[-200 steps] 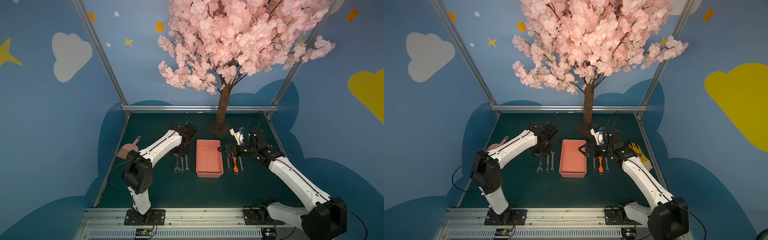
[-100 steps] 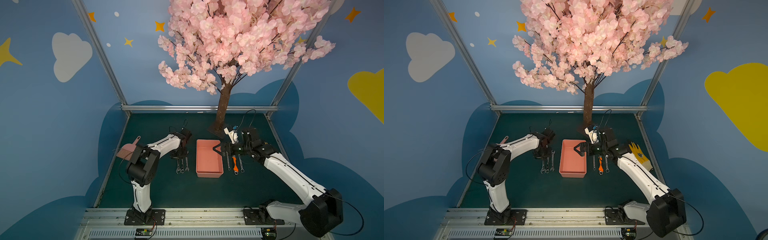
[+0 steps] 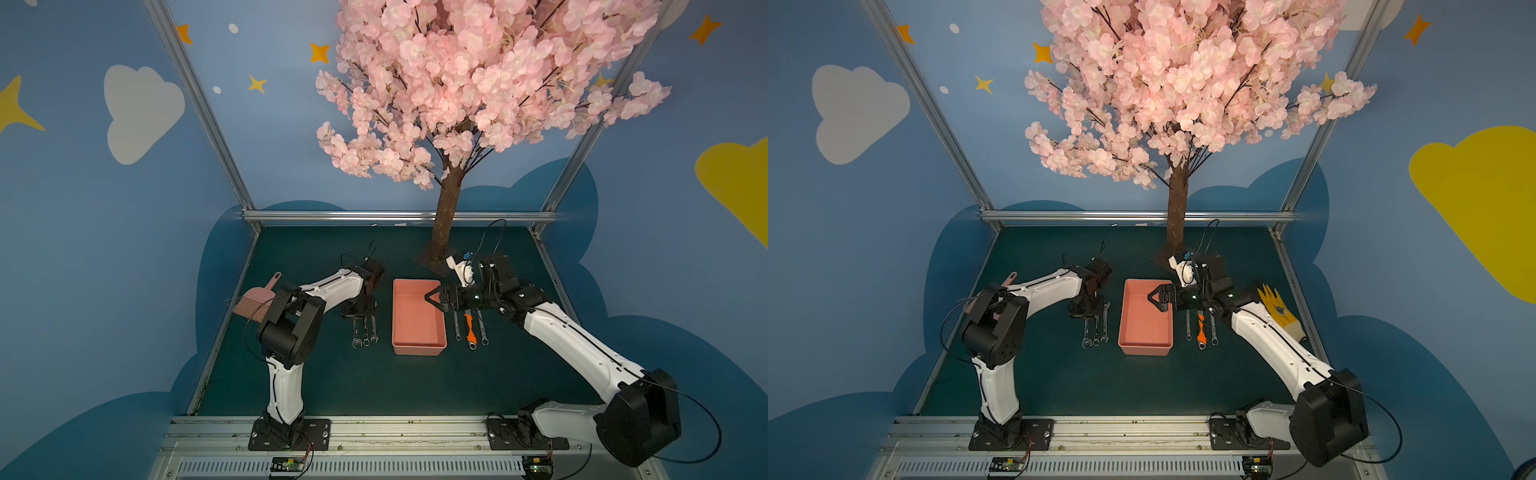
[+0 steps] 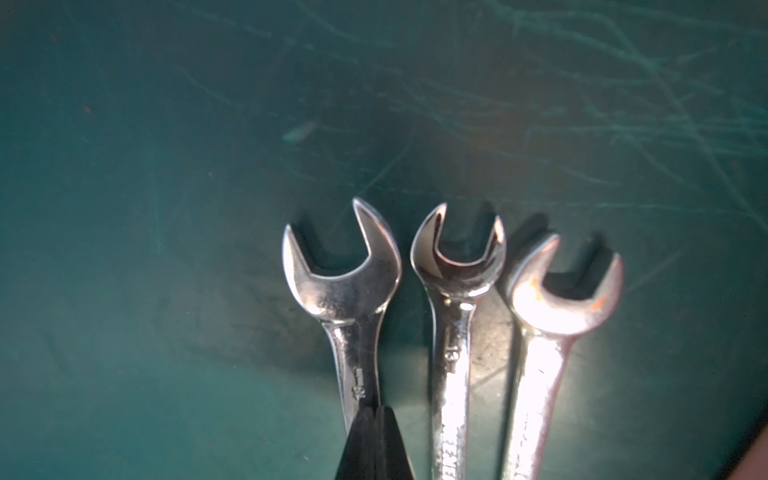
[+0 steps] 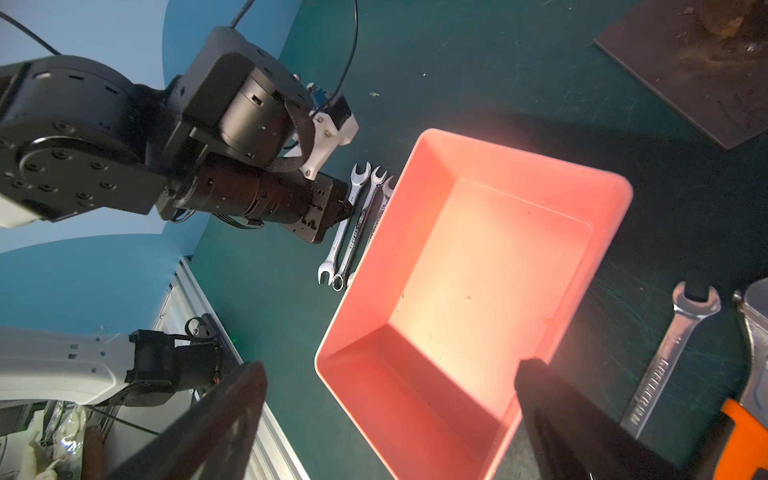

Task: Take out the wrench from the storage box
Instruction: Place the wrench at the center of the board, then reset both arms

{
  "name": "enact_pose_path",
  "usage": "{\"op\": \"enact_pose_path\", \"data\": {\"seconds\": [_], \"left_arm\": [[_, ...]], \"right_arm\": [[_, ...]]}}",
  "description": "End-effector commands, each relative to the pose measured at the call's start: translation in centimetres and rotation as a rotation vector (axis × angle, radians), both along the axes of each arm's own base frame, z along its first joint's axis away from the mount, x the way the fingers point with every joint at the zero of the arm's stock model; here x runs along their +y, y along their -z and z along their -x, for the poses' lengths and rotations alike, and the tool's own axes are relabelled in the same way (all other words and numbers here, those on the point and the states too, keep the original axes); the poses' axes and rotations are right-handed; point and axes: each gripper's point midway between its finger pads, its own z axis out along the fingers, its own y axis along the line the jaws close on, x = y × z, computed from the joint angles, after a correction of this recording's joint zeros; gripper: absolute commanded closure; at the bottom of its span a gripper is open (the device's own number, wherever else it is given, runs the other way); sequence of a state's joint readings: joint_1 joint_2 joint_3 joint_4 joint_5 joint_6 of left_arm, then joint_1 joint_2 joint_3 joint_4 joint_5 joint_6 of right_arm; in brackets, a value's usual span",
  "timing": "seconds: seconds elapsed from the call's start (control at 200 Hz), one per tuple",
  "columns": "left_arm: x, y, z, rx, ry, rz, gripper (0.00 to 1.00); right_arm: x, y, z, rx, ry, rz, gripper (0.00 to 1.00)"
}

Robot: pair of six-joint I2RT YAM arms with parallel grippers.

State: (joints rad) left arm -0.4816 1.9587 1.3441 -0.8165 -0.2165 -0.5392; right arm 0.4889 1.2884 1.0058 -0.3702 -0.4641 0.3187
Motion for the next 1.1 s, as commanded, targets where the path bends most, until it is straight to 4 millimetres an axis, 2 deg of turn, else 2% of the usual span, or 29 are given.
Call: {"op": "enact_pose_path", "data": {"seconds": [0.0, 0.185, 0.32, 0.466, 0.561, 0.716, 0.786, 0.941, 1.031, 1.091], "left_arm": [[0.8, 1.3, 0.2, 0.046, 0.003, -0.039, 0.97], [0.1, 1.0, 0.2, 0.042, 0.022, -0.007, 0.94], [0.4, -1.0, 0.1, 0.011, 0.037, -0.023, 0.87], [0.5, -4.3, -0.4, -0.06, 0.061, -0.013, 0.73], [0.9, -6.4, -0.9, -0.129, 0.079, -0.015, 0.55], [1.3, -8.7, -2.1, -0.305, 0.14, 0.029, 0.32], [2.0, -9.3, -2.8, -0.391, 0.14, 0.057, 0.25], [5.6, -10.0, -4.5, -0.604, 0.04, 0.109, 0.13], [8.2, -10.2, -5.0, -0.717, 0.002, 0.068, 0.08], [9.6, -10.6, -5.6, -0.779, -0.015, 0.045, 0.06]], "right_arm": [[0.5, -1.4, -0.4, -0.028, -0.003, -0.017, 0.02], [0.4, -1.3, -0.4, -0.029, -0.002, -0.01, 0.02], [0.4, -1.5, -0.5, -0.038, -0.008, -0.004, 0.02], [-0.7, -1.9, -1.1, -0.057, 0.017, 0.033, 0.02], [-2.0, -2.5, -1.8, -0.084, 0.054, 0.056, 0.02], [-5.3, -3.1, -2.7, -0.166, 0.155, 0.126, 0.01], [-7.3, -2.6, -3.4, -0.214, 0.207, 0.163, 0.02], [-13.3, -0.1, -5.5, -0.27, 0.437, 0.277, 0.02], [-17.1, 1.2, -6.8, -0.33, 0.594, 0.336, 0.02], [-19.6, 1.4, -7.5, -0.379, 0.708, 0.341, 0.02]]}}
